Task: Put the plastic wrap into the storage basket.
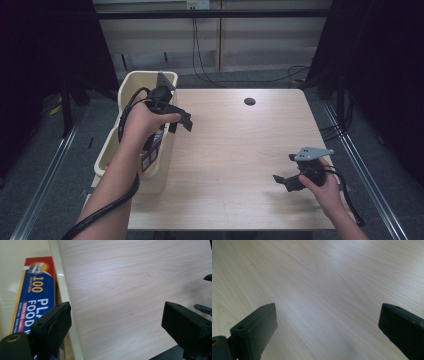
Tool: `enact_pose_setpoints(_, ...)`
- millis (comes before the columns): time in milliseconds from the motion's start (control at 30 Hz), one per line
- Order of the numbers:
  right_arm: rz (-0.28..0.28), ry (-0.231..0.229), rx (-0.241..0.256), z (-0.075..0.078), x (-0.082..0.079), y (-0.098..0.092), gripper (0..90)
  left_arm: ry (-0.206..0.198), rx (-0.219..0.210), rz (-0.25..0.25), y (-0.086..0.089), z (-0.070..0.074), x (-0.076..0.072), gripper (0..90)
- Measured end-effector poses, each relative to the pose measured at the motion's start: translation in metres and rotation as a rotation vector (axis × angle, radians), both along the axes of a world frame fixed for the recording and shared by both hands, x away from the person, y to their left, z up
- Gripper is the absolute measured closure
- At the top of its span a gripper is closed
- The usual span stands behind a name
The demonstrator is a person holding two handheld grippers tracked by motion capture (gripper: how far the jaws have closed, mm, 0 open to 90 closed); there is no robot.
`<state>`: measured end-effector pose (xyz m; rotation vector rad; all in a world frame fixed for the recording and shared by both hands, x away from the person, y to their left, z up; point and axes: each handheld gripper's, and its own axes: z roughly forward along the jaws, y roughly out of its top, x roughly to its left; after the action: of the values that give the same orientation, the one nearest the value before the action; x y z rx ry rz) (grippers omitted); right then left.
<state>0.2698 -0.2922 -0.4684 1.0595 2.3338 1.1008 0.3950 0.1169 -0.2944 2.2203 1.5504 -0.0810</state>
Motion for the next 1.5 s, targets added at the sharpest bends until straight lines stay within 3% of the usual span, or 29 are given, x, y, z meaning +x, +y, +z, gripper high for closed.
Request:
enact_pose_setpoints(633,0.010,-0.001,0.003,0.000,0.000,0.000,1.8,0.006,-0.012,-0.097,-0.032,-0.025,-0.007,8.6)
enact_pose_setpoints(1267,0.005,0.002,0.003,0.001,-0.001,-0.001,1.8,0.007,-0.022,-0.139,-0.053,-0.052,-0.009,7.8)
enact_pose_setpoints(1500,0.012,0.003,-0.002,-0.001,0.000,-0.001,1.8,0.013,-0.039,-0.158,-0.061,-0.068,-0.011,7.8)
